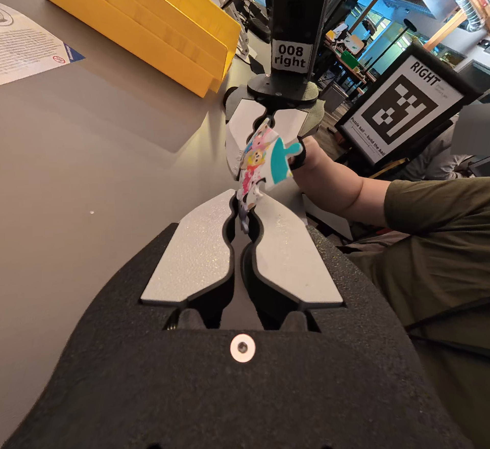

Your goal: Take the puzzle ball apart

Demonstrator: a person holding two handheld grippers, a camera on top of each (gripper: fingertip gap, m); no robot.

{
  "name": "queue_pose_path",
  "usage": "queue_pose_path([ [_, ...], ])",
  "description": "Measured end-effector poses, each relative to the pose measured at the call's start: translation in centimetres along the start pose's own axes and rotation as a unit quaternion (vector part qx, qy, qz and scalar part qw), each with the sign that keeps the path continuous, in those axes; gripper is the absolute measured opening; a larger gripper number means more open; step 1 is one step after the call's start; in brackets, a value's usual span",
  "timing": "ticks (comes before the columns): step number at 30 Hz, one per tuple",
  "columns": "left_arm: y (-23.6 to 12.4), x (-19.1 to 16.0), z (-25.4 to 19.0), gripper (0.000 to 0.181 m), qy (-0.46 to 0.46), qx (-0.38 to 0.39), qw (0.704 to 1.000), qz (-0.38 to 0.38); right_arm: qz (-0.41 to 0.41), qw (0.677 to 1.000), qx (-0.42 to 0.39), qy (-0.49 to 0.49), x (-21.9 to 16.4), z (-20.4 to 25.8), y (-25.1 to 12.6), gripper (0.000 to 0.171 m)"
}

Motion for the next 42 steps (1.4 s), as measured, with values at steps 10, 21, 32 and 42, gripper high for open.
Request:
queue_pose_path([
  [10,0.3,-0.4,-1.4,0.003,0.003,-0.041,0.999,0.02,0.002,1.0,-0.018,0.012,-0.4,-1.1,-1.2,0.003],
  [21,1.0,-5.2,2.0,0.003,-0.132,-0.019,0.979,0.157,0.141,0.977,-0.026,0.157,-7.6,-1.6,-4.0,0.003],
  [32,2.3,-4.5,1.6,0.003,0.012,0.022,0.989,0.149,0.158,0.974,-0.164,0.007,-5.2,-3.6,-4.2,0.042],
  [42,1.9,-2.7,-0.9,0.013,0.027,-0.034,0.994,0.099,0.096,0.995,0.029,-0.003,-2.7,1.1,0.4,0.003],
])
Point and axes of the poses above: each gripper's, where its closed fingertips meet, y out along the fingers, x out of its top, z = x × y across the jaws, the point moved 2 cm from there along -y, back along the fingers, and after that the axes turned 6 degrees about x, right-handed, at the moved point
